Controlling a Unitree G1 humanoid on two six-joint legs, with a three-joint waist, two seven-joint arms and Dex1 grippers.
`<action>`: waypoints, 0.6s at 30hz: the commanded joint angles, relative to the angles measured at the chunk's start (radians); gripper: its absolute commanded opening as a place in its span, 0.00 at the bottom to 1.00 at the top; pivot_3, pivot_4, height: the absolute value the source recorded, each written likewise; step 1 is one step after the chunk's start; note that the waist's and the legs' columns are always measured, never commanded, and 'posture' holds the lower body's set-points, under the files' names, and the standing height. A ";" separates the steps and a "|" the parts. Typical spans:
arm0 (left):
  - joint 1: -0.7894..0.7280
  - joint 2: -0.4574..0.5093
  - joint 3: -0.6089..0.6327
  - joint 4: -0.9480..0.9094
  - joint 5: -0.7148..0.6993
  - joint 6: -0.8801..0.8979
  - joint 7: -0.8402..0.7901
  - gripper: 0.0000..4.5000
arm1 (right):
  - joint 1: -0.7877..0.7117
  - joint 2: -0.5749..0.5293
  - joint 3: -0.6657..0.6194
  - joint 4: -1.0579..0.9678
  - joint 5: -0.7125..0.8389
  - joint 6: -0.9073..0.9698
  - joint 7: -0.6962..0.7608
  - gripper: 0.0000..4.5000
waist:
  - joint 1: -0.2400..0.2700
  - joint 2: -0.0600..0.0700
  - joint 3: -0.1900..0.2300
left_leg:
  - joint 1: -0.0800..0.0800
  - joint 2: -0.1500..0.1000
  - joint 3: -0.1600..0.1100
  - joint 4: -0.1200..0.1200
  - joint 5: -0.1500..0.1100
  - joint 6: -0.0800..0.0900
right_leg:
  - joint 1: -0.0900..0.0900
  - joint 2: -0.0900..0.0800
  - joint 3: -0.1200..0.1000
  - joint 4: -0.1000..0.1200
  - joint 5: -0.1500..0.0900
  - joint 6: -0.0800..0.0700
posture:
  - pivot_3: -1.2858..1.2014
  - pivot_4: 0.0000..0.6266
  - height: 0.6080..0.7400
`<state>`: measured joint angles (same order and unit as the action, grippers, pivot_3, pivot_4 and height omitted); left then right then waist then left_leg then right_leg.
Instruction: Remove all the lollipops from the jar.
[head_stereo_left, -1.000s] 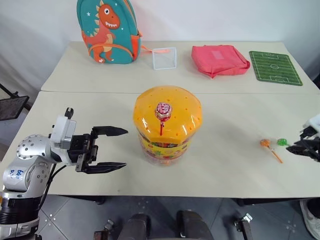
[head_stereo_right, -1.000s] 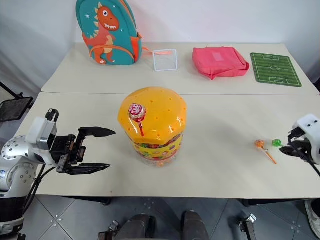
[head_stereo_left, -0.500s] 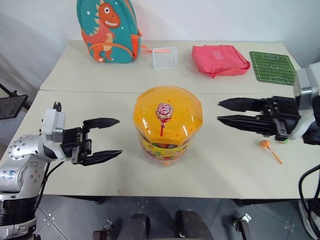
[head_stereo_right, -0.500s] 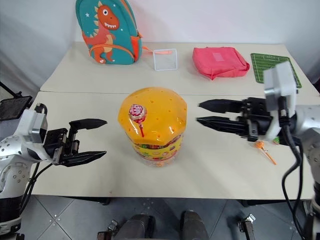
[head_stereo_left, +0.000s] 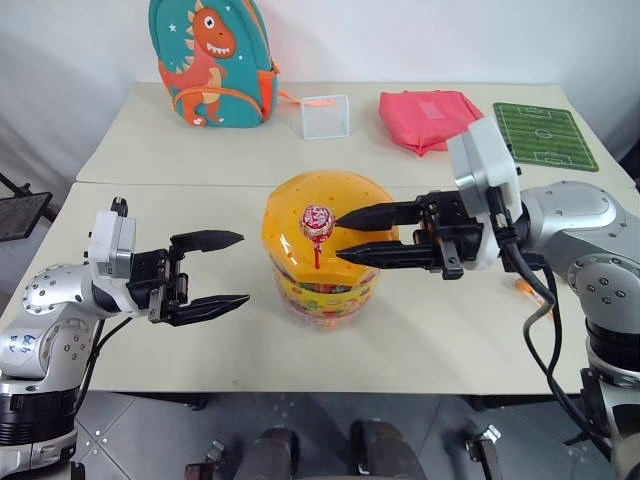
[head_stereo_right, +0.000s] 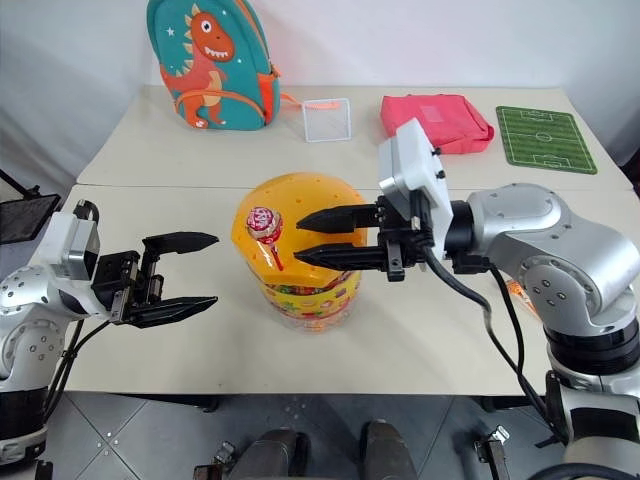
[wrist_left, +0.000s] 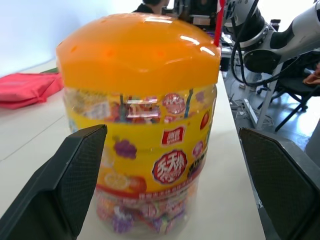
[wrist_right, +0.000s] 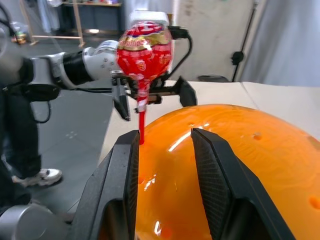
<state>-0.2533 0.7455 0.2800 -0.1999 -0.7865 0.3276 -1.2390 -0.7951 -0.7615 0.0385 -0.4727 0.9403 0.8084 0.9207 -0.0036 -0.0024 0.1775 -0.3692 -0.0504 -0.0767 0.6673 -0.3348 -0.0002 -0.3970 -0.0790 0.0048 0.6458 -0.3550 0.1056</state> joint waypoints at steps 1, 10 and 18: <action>-0.013 -0.005 -0.001 -0.010 -0.006 -0.005 -0.007 1.00 | -0.012 0.000 0.019 -0.055 0.008 0.021 0.017 0.38 | 0.000 0.000 0.000 | 0.000 0.000 0.000 0.000 0.000 0.000 | 0.000 0.000 0.000 0.000 0.000 0.000 | 0.52 0.24 1.00; -0.041 -0.020 -0.023 0.021 0.006 -0.016 -0.017 1.00 | -0.036 -0.025 0.046 -0.054 -0.053 -0.024 0.117 0.38 | 0.001 0.000 0.000 | -0.001 0.000 0.000 -0.001 0.000 0.000 | -0.001 0.000 0.000 -0.001 0.000 0.000 | 0.52 0.24 1.00; -0.052 -0.032 -0.029 0.035 0.016 -0.024 -0.026 1.00 | -0.073 0.029 0.076 -0.027 -0.115 -0.030 0.076 0.38 | 0.000 0.000 0.000 | -0.001 0.000 0.001 -0.001 0.000 0.000 | -0.001 0.000 0.000 0.000 0.000 0.000 | 0.52 0.24 1.00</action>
<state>-0.3003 0.7153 0.2443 -0.1507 -0.7763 0.3232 -1.2587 -0.8539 -0.7422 0.1077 -0.5037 0.8406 0.7720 1.0035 -0.0038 -0.0026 0.1774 -0.3698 -0.0504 -0.0761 0.6668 -0.3349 -0.0001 -0.3980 -0.0791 0.0050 0.6457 -0.3550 0.1056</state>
